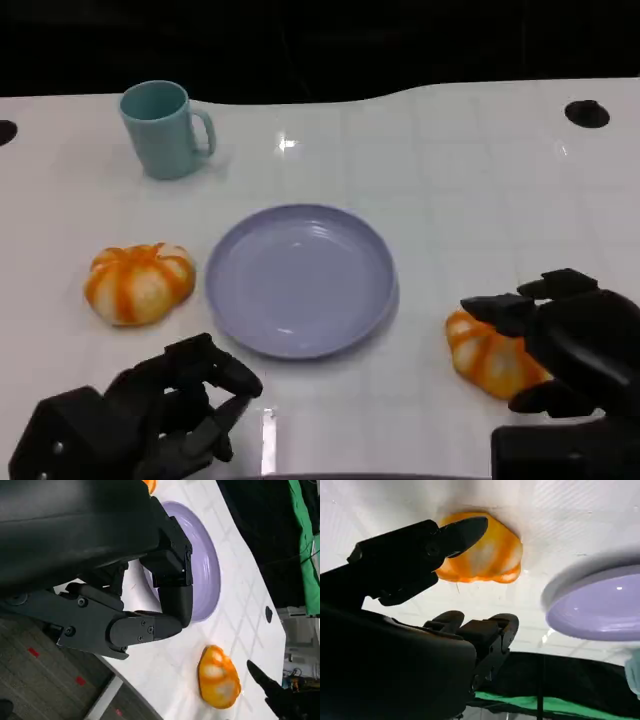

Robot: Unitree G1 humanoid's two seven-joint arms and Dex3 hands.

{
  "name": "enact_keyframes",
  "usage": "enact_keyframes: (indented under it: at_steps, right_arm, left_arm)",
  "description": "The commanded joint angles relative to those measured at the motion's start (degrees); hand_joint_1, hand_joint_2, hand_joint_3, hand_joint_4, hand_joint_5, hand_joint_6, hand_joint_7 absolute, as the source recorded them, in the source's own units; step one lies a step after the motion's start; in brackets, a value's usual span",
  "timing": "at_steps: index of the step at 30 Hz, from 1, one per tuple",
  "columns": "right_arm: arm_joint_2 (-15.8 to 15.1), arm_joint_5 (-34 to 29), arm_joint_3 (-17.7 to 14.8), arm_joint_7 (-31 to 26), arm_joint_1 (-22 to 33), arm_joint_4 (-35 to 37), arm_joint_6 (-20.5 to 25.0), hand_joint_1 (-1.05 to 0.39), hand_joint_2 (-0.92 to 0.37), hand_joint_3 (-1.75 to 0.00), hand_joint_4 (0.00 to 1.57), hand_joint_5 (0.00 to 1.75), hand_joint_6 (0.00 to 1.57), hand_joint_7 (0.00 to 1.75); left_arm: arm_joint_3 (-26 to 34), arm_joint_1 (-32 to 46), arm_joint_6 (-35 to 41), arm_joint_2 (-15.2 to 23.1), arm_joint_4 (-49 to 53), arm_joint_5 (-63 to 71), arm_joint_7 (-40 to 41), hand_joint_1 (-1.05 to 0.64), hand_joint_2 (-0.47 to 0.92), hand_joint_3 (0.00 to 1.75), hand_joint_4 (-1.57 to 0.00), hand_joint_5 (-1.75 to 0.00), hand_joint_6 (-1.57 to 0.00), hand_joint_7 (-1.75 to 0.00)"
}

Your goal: Grasp the bread from the table and place it into the plate.

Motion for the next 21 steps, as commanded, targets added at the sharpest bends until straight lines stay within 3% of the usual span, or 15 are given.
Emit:
enact_keyframes:
  at_steps: [1, 15, 21]
  right_arm:
    - [-0.04, -0.46, 1.99, -2.14, -3.49, 6.37, 0.15, -0.54, -0.86, -0.02, 0.12, 0.47, 0.37, 0.0]
    - [1.54, 1.29, 6.33, -5.78, -10.5, 21.97, 0.5, -0.56, -0.92, -0.05, 0.19, 0.37, 0.4, 0.02]
    - [3.43, 4.8, 5.41, -15.51, -11.83, 26.93, -3.87, -0.45, -0.92, -0.03, 0.62, 0.24, 0.71, 0.06]
  left_arm:
    - [0.05, 0.11, 0.04, 0.27, -0.83, 0.01, 0.23, -0.41, 0.92, 0.45, -0.64, -1.75, -0.6, -1.33]
    - [-0.42, 0.33, 0.35, 0.06, -1.57, 0.41, 0.44, -0.4, 0.92, 0.46, -0.63, -1.75, -0.6, -1.33]
    - [-0.54, 0.57, 0.67, 0.15, -2.25, 0.66, 0.47, -0.4, 0.92, 0.47, -0.62, -1.75, -0.6, -1.33]
